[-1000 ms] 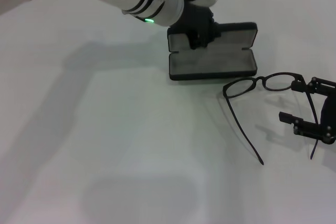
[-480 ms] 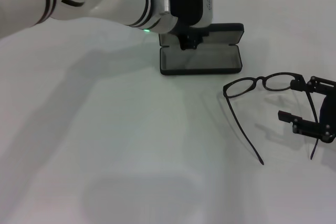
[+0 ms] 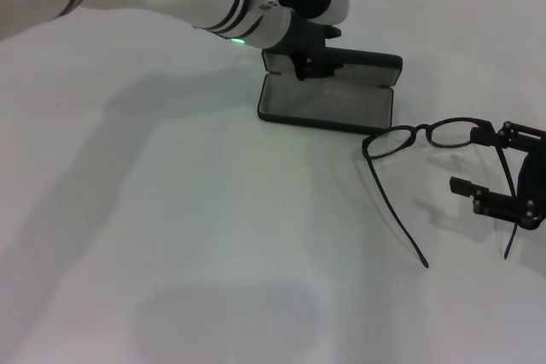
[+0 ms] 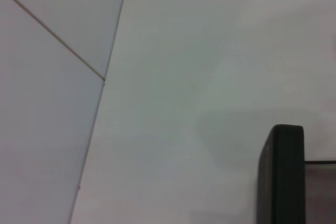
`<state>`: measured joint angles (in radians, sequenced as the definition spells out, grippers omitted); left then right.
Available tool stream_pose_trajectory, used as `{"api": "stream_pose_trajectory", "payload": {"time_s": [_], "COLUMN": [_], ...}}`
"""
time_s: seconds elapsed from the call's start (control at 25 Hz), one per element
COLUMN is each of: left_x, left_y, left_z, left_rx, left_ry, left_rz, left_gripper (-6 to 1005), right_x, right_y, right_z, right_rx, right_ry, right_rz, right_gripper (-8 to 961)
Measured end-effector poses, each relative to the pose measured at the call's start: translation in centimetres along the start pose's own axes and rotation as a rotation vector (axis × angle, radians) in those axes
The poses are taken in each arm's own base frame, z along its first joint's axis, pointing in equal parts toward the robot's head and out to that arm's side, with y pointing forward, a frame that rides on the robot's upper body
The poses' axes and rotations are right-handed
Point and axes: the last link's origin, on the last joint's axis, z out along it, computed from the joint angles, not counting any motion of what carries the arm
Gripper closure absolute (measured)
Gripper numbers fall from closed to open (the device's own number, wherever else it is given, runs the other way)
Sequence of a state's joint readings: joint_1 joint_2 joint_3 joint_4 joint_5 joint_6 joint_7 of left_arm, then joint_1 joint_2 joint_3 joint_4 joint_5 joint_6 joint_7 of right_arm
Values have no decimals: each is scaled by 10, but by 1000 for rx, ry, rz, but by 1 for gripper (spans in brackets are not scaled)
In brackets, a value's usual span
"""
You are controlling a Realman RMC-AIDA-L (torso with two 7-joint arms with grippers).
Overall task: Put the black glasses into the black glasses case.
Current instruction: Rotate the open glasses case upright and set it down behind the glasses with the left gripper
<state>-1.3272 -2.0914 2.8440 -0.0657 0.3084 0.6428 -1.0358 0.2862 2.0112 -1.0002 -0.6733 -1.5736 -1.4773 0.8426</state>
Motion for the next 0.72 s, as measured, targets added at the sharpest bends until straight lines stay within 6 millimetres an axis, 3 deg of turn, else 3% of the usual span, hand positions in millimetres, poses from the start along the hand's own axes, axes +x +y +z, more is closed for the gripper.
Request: {"api": "stream_pose_trajectory", "payload": {"time_s": [0.28,0.72], "left_x": [0,1], "left_y": [-3,2], "left_z": [-9,-12], "left_rx": [-62,-134], "left_ry": [-1,-33], "left_rz": [-39,-53], "left_gripper": [439,438], "right_x": [0,-1], "right_y": [0,0], "right_z": [1,1], "right_rx": [1,2], "right_ry": [-3,-4], "right_rz": [3,12], "right_gripper": [290,290]}}
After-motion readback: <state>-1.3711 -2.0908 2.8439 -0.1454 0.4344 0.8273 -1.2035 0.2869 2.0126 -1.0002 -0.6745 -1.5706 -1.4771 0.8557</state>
